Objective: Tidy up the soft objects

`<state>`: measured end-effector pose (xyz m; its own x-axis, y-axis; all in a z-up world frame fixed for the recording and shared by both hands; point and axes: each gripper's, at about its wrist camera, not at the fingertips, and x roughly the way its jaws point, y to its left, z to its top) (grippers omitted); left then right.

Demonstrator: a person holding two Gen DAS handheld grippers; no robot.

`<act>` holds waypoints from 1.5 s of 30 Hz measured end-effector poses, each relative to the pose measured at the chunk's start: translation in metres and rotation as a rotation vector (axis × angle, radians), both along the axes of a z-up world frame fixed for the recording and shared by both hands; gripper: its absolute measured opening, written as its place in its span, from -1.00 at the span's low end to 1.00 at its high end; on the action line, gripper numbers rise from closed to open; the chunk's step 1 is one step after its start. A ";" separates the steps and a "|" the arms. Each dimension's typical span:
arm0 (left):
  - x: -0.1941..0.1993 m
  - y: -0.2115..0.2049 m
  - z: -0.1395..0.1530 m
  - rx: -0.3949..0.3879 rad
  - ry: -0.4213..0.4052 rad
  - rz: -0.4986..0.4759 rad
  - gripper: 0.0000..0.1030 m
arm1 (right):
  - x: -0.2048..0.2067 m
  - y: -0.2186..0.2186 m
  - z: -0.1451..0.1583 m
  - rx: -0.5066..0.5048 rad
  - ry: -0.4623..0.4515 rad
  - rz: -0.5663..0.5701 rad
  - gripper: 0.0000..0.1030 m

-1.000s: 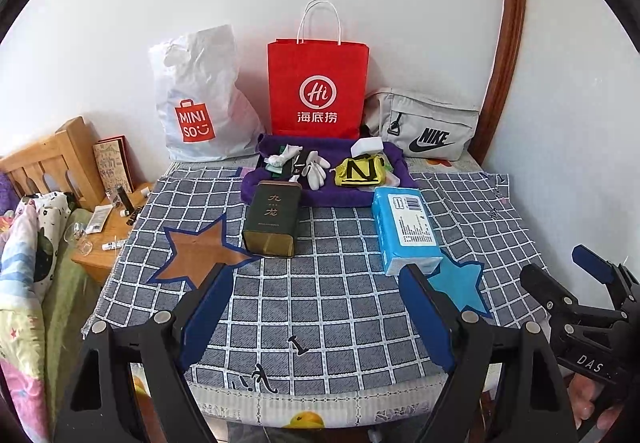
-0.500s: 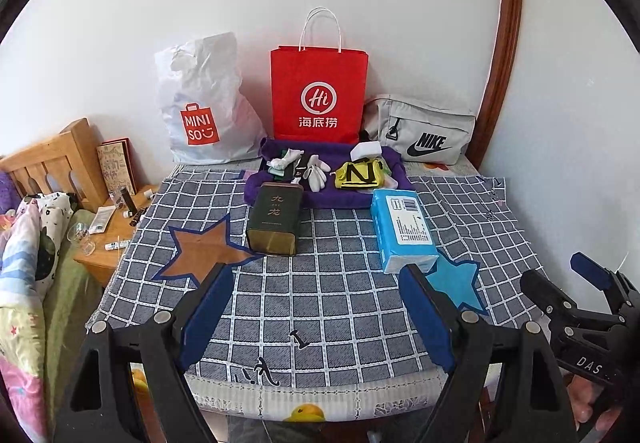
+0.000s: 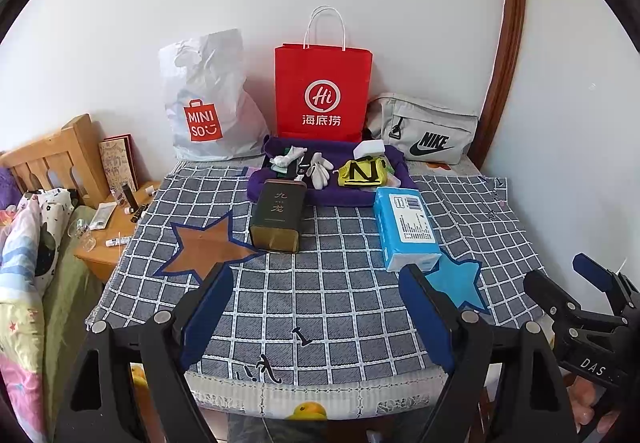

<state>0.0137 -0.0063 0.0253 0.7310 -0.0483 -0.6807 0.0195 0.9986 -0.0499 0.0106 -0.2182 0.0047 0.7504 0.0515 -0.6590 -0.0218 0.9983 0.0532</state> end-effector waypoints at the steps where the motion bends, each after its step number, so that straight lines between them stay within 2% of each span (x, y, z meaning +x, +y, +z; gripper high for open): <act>1: 0.000 0.000 0.000 0.000 0.000 0.000 0.63 | 0.000 0.000 0.000 0.001 0.000 0.002 0.99; 45: -0.002 0.003 -0.001 0.001 0.001 0.005 0.63 | -0.002 0.003 0.006 0.001 -0.014 0.001 0.99</act>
